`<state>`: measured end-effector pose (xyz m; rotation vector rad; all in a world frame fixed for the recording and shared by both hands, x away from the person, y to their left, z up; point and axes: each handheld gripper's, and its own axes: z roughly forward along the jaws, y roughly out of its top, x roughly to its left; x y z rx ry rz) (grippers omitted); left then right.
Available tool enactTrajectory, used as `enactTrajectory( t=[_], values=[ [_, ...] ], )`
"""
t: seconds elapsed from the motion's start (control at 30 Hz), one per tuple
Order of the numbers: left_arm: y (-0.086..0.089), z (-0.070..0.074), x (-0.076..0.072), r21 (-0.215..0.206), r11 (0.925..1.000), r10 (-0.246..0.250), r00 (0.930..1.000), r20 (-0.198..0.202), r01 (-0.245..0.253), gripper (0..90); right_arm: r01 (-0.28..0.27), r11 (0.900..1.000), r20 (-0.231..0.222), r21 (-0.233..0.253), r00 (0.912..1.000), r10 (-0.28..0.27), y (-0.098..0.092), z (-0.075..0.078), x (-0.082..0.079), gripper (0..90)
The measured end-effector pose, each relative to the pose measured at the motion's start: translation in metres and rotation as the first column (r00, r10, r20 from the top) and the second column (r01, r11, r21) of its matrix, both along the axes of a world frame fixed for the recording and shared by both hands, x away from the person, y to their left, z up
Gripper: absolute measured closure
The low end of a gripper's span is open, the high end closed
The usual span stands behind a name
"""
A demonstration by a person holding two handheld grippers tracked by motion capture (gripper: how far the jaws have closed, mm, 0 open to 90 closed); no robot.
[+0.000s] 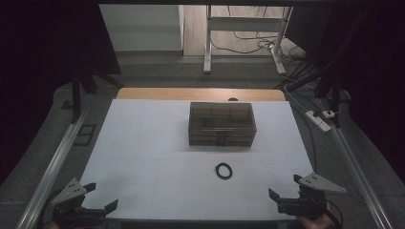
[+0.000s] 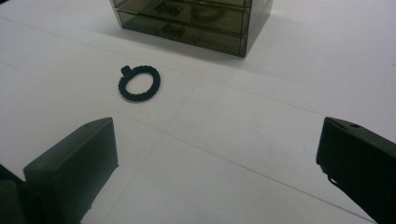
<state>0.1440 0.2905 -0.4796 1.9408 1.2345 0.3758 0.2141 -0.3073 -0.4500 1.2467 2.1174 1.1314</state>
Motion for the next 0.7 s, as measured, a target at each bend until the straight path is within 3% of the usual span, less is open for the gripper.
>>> enactTrajectory(
  t=[0.27,0.7],
  values=[
    [0.0101,-0.0009,-0.0053,-0.078,0.9966,0.027,0.9996,-0.002,-0.027,0.0,-0.011,0.998,-0.003,-0.054,0.9999,0.011,0.0073,-0.0009,0.0029,0.0],
    [0.0089,-0.0013,-0.0053,-0.071,0.9974,0.013,0.9998,-0.017,-0.014,0.0,-0.040,0.998,-0.012,-0.039,0.9992,0.039,0.0075,-0.0011,0.0048,0.0]
  ],
)
